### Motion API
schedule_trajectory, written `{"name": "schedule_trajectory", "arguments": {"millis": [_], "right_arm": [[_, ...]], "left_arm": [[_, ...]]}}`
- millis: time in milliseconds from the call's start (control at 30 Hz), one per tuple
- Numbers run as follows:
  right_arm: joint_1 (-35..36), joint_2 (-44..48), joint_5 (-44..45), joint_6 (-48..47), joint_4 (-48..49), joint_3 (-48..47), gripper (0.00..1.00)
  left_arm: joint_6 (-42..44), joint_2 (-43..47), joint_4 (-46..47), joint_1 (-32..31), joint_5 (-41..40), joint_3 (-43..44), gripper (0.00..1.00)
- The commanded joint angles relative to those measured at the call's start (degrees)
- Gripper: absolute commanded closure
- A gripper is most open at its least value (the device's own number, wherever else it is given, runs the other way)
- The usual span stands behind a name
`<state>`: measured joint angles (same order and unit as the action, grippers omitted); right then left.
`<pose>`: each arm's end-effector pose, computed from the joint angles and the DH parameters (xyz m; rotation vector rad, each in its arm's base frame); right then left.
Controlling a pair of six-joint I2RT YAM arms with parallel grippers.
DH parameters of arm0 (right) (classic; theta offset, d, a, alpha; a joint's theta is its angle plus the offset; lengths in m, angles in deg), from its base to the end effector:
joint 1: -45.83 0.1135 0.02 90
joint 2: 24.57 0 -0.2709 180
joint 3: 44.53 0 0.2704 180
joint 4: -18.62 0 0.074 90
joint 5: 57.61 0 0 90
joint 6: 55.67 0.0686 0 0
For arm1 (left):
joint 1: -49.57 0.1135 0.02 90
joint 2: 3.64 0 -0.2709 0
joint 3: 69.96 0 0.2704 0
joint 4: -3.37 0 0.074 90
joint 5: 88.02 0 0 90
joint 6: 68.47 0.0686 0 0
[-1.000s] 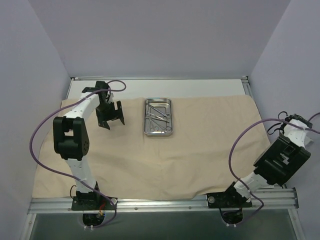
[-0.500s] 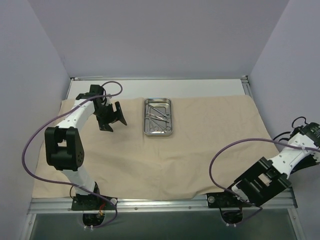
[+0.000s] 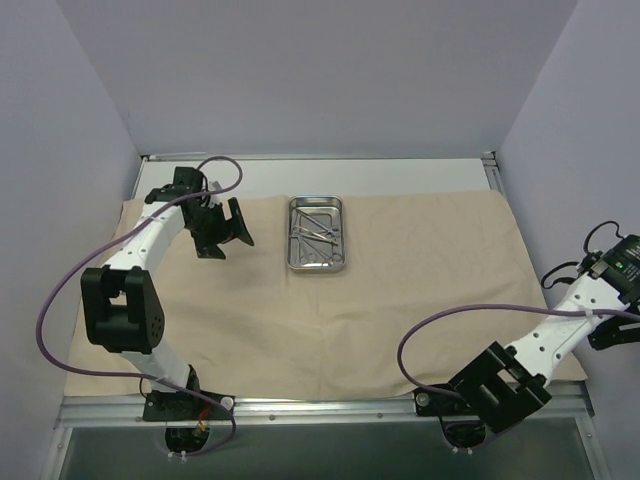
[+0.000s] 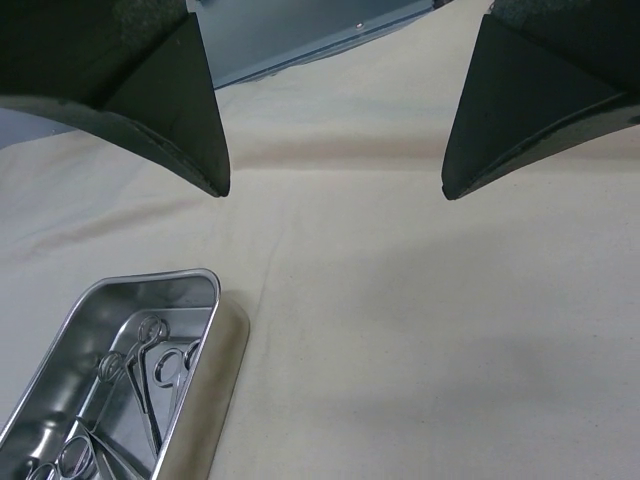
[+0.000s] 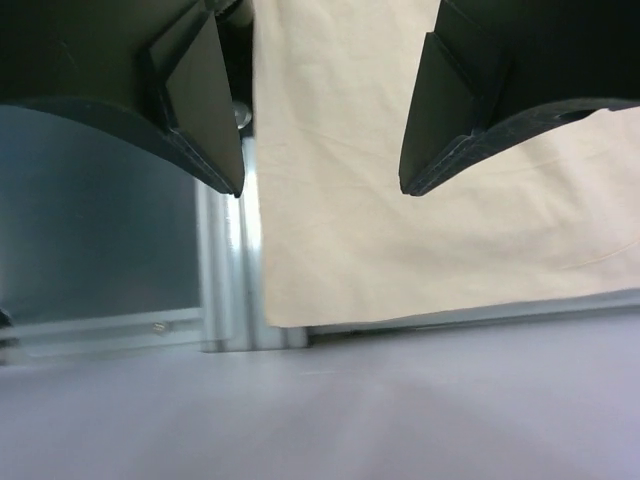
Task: Open and lay out the surgical kit
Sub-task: Smooth out the surgical kit at the center of the board.
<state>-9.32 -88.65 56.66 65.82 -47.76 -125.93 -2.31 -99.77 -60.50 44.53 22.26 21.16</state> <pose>0.1193 -0.2206 0.3345 1.8152 1.6396 -0.6997 0.3646 -0.0560 0.2302 -0.3664 2.7868 -0.6171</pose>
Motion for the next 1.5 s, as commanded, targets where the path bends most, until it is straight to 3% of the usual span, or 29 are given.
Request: {"name": "schedule_trajectory", "arguments": {"millis": [0,100,133,167,300,400,533,667,833,1000,1233,1467], "right_arm": [[5.0,1.2,-4.7,1.3,5.9,-0.7,0.37],[20.5,-4.6,0.3,2.9,18.3,-4.4,0.38],[25.9,-12.2,3.1,2.3,19.2,-6.9,0.35],[35.7,-16.8,5.4,1.0,19.9,-13.8,0.33],[49.5,-36.4,5.9,-7.5,19.8,-31.5,0.22],[53.4,-47.3,-6.5,-10.9,19.4,-41.4,0.14],[57.3,-60.9,-14.4,-16.9,11.5,-54.3,0.01],[58.8,-62.8,-24.9,-18.6,13.0,-53.8,0.00],[60.3,-63.8,-31.4,-18.0,14.1,-49.4,0.00],[63.5,-62.8,-27.1,-16.4,17.3,-42.6,0.00],[64.4,-58.1,-25.7,-15.2,22.3,-30.9,0.00],[64.5,-63.4,-20.2,-14.0,22.6,-31.2,0.00]], "left_arm": [[0.1,3.1,2.5,-0.1,-1.5,1.1,0.06],[1.2,3.1,3.1,0.0,-4.1,2.6,0.06],[1.9,2.6,3.1,0.1,-4.8,3.5,0.06],[2.2,2.1,2.4,0.2,-5.6,4.6,0.06],[3.6,-1.1,-0.7,0.2,-10.6,11.6,0.06],[5.6,-4.9,-6.2,0.7,-14.6,18.8,0.05],[9.3,-15.5,-16.7,1.0,-22.6,30.7,0.06],[11.0,-22.6,-23.6,0.5,-25.0,38.5,0.06],[10.4,-26.7,-23.1,-0.5,-25.3,38.0,0.06],[6.8,-35.2,-26.9,-0.8,-31.7,43.0,0.06],[4.6,-36.2,-23.1,-1.2,-28.5,41.8,0.06],[4.4,-44.4,-24.7,-0.8,-26.1,48.3,0.06]]}}
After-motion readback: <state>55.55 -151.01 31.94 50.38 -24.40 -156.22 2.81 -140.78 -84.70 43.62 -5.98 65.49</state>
